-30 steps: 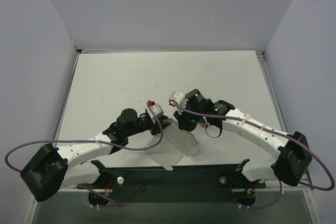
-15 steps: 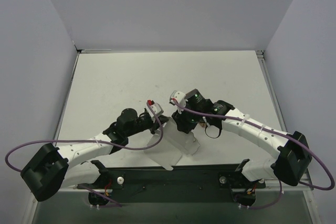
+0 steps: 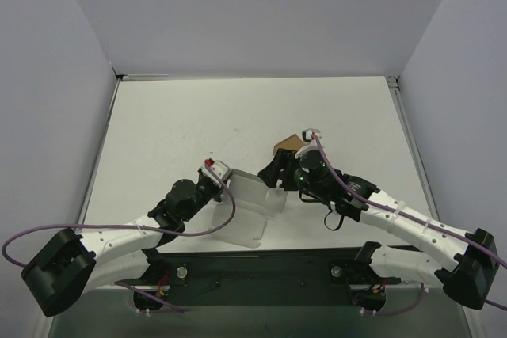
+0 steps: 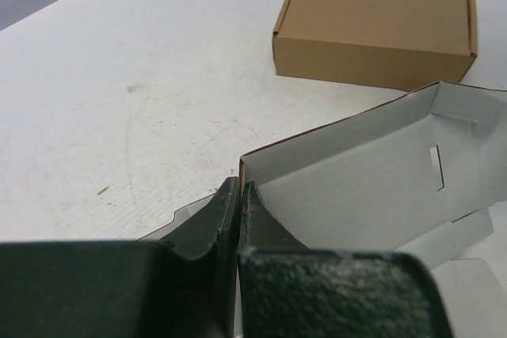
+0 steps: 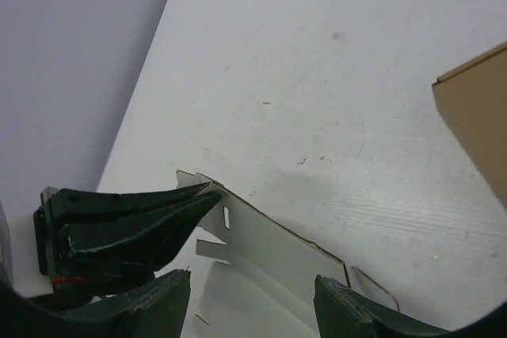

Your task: Fold the paper box

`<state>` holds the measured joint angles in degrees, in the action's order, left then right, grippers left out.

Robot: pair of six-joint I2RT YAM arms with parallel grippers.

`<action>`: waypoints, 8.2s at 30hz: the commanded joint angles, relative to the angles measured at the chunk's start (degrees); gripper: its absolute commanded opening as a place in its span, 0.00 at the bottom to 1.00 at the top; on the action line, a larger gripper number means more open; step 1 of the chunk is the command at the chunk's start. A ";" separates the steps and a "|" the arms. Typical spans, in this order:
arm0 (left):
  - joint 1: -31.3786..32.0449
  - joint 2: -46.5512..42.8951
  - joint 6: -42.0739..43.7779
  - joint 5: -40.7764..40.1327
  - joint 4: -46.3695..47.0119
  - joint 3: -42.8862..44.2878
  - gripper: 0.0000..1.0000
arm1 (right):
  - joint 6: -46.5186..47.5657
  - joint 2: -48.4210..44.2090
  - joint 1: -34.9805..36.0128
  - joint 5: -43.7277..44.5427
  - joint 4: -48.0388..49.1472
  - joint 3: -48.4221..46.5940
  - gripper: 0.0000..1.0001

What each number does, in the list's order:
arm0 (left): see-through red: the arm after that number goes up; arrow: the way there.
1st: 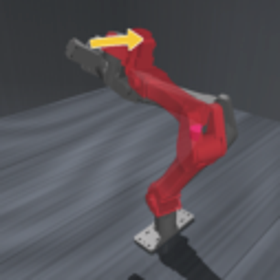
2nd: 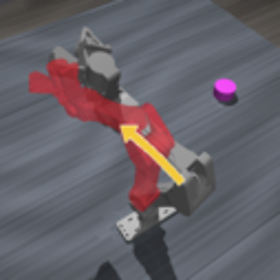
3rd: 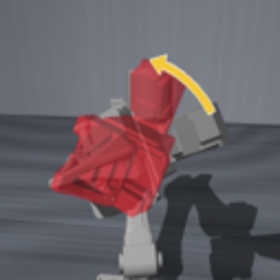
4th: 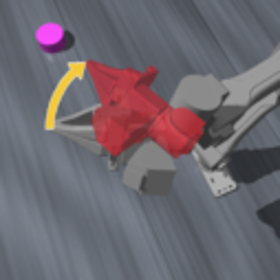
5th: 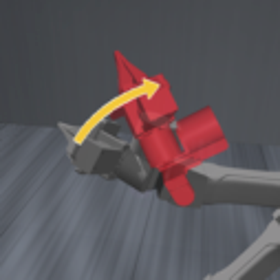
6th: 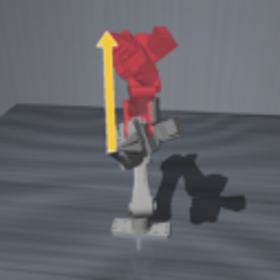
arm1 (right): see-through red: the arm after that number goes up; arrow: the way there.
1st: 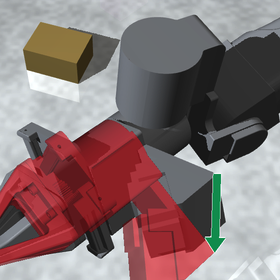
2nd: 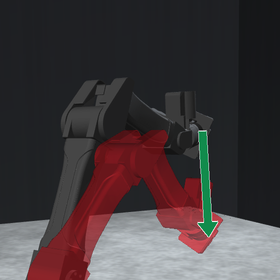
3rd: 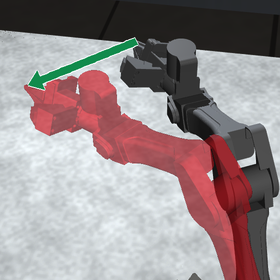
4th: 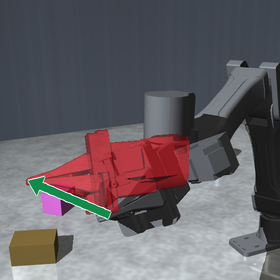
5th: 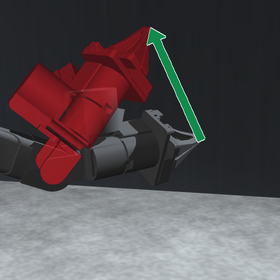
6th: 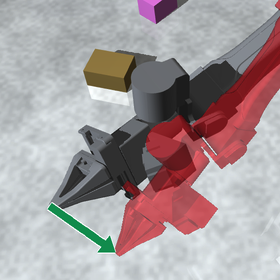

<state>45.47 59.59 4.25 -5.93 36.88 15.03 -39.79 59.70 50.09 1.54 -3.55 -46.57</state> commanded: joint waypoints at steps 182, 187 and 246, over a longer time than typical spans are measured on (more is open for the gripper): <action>3.92 27.24 20.44 -11.03 11.98 16.26 0.43 | -46.96 35.31 -11.41 -8.39 59.36 9.57 0.00; 3.92 23.30 15.27 -7.78 10.41 16.88 0.75 | -46.78 34.78 -11.59 -7.87 59.45 10.44 0.00; -22.01 20.56 -23.06 12.96 10.31 3.96 0.65 | -45.55 41.19 -13.08 -4.70 62.97 12.73 0.00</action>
<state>23.83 78.74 -21.56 3.75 42.04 16.34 -85.84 98.70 38.22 -4.56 62.26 -33.65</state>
